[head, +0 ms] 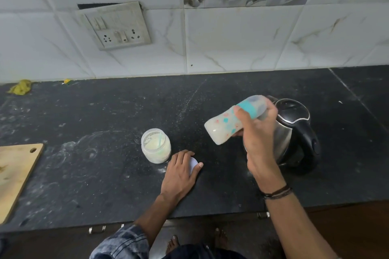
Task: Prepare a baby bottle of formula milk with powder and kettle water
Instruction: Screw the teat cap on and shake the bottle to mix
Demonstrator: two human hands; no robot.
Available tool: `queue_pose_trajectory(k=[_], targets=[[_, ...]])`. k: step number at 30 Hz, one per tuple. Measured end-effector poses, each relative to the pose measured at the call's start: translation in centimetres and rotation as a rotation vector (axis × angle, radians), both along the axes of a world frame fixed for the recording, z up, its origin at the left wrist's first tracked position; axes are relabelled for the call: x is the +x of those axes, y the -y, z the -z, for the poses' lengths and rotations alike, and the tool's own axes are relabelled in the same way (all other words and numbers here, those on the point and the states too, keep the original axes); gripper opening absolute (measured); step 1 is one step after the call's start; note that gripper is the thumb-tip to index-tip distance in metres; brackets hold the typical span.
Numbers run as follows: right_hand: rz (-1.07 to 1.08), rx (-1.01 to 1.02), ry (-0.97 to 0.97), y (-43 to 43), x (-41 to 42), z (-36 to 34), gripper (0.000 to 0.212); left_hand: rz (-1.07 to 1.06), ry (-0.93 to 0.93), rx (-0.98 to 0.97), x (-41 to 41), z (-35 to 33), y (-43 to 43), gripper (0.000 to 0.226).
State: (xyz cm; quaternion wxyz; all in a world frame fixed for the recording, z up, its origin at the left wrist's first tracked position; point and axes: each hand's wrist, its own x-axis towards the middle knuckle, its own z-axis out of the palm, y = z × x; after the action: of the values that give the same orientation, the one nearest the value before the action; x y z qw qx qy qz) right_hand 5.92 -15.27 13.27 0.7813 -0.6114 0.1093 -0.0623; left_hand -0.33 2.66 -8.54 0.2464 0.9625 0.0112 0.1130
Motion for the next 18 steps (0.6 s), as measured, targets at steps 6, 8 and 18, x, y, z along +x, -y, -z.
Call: queue_pose_trajectory(k=[6, 8, 18], targets=[[0.112, 0.097, 0.033, 0.4, 0.3, -0.2, 0.057, -0.002, 0.009, 0.003, 0.0, 0.1, 0.1, 0.049], [-0.039, -0.021, 0.024, 0.2, 0.0, -0.1, 0.056, 0.000, 0.004, -0.005, 0.0, 0.1, 0.0, 0.050], [-0.010, -0.018, 0.033, 1.1, -0.3, -0.1, 0.060, -0.001, 0.002, -0.006, 0.0, 0.1, 0.0, 0.051]])
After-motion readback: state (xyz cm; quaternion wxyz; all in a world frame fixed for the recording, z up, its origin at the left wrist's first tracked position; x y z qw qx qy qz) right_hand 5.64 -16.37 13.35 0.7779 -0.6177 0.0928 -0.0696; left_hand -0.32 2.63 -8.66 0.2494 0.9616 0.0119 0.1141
